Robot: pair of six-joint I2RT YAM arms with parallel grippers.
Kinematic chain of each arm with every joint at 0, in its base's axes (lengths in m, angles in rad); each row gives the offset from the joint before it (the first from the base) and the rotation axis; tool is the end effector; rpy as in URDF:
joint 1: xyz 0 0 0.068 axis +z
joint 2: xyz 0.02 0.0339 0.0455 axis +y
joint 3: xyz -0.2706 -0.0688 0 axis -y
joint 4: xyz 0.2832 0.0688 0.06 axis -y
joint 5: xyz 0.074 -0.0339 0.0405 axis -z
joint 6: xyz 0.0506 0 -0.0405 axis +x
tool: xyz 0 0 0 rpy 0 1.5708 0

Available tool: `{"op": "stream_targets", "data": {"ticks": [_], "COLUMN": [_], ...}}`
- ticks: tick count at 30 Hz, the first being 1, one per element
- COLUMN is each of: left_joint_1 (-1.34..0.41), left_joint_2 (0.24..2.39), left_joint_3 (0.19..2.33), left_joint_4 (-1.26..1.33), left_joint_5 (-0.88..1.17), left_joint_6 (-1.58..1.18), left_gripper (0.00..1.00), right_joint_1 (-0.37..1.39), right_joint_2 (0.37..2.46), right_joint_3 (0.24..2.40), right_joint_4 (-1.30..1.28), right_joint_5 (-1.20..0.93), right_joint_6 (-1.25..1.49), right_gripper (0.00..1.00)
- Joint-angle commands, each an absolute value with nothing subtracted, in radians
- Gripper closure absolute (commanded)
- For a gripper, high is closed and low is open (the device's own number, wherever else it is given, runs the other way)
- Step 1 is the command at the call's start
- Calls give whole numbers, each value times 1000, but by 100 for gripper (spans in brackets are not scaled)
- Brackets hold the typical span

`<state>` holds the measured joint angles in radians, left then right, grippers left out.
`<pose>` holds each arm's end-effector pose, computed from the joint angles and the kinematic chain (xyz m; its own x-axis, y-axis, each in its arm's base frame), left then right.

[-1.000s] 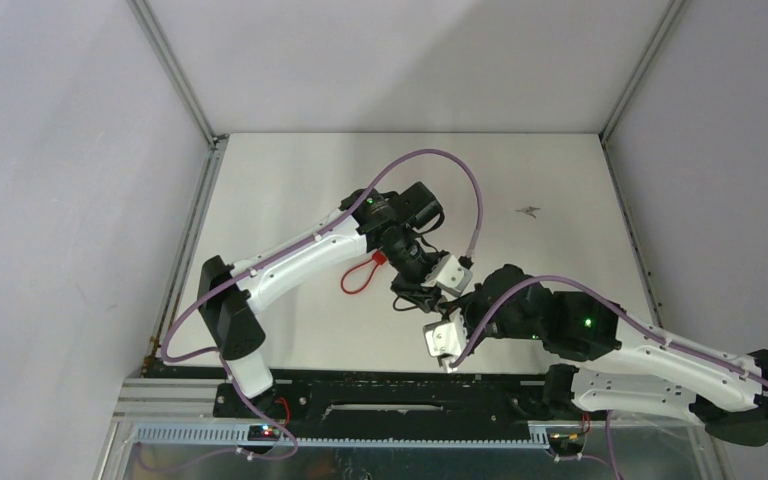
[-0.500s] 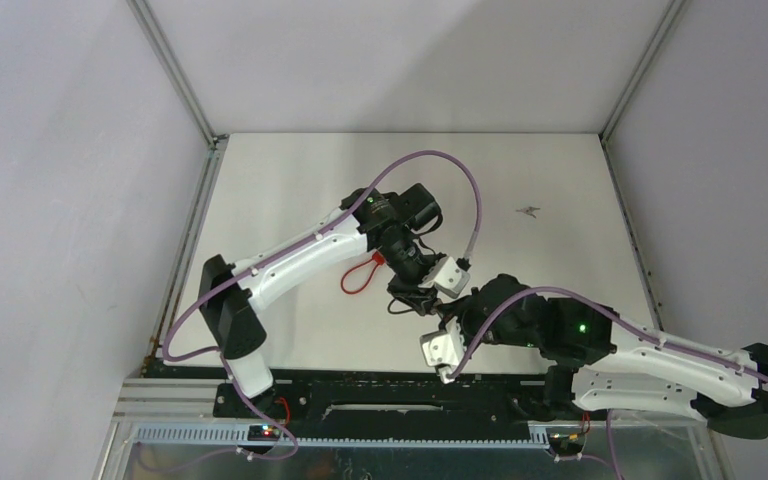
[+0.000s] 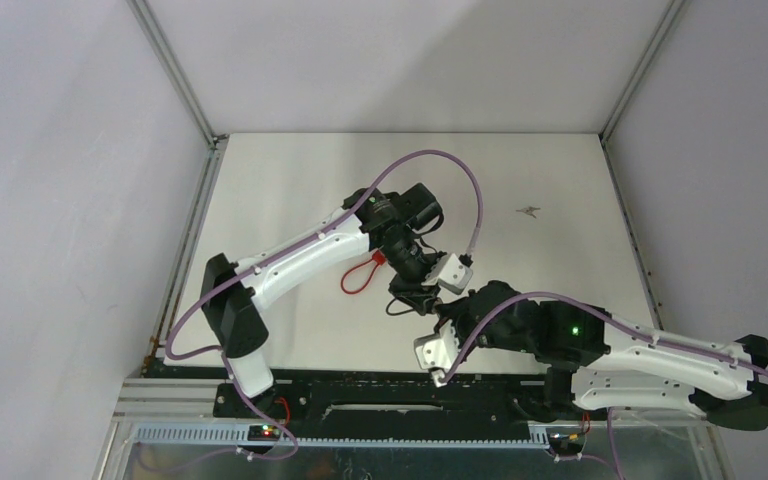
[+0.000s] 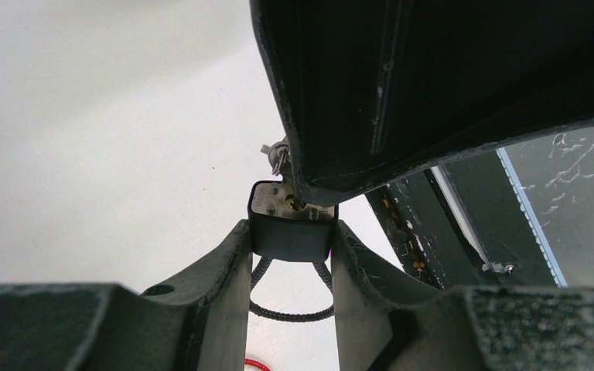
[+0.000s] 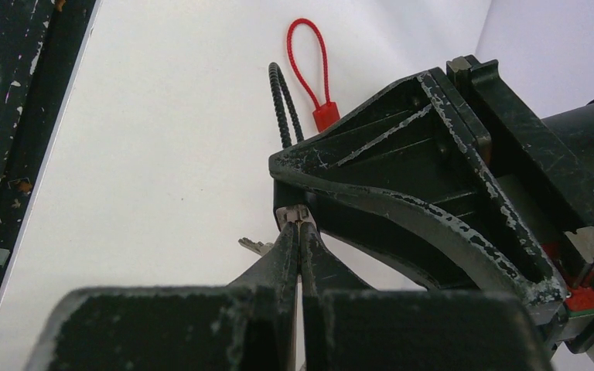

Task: Unlock with the key

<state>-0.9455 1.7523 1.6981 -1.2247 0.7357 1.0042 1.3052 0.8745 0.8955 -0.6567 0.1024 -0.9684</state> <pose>0.1990 -0.3336 0.3174 0.3016 0.6508 -0.6967 0.8563 -0.5063 -0.1022 0.0649 0.2190 0.3132 0.6848 -0.6052 -0.4059 -0.6601 -0.2792 -0.6974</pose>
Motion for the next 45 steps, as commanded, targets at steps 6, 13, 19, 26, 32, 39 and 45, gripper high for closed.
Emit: {"op": "stream_targets", "data": {"ticks": [6,13,19,26,32,39,45], "left_joint_1": [-948,-950,-948,-936,-936,-936,-937], "left_joint_2": [1736,1748,1751,1745,1724,1717,1731], "left_joint_3": [1763,1780,1790,1800,1773,1763,1780], "left_joint_4": [-1212,-1209,-1177,-1175,-1216,-1233,-1221], "left_joint_5": [873,866,845,868,901,905,897], "left_joint_6": [1041,1016,964,957,1026,1057,1023], "left_gripper": [100,100,100,100,100,100,100], "right_joint_1": [1309,1308,1312,1312,1263,1187,1194], "right_joint_2": [890,902,926,945,914,862,860], "right_joint_3": [870,847,847,834,796,789,781], "right_joint_4": [-593,-555,-535,-523,-499,-525,-515], "right_joint_5": [114,94,94,90,60,-27,-27], "right_joint_6": [-952,-939,-921,-904,-929,-945,-942], "right_gripper": [100,100,100,100,100,100,100]}}
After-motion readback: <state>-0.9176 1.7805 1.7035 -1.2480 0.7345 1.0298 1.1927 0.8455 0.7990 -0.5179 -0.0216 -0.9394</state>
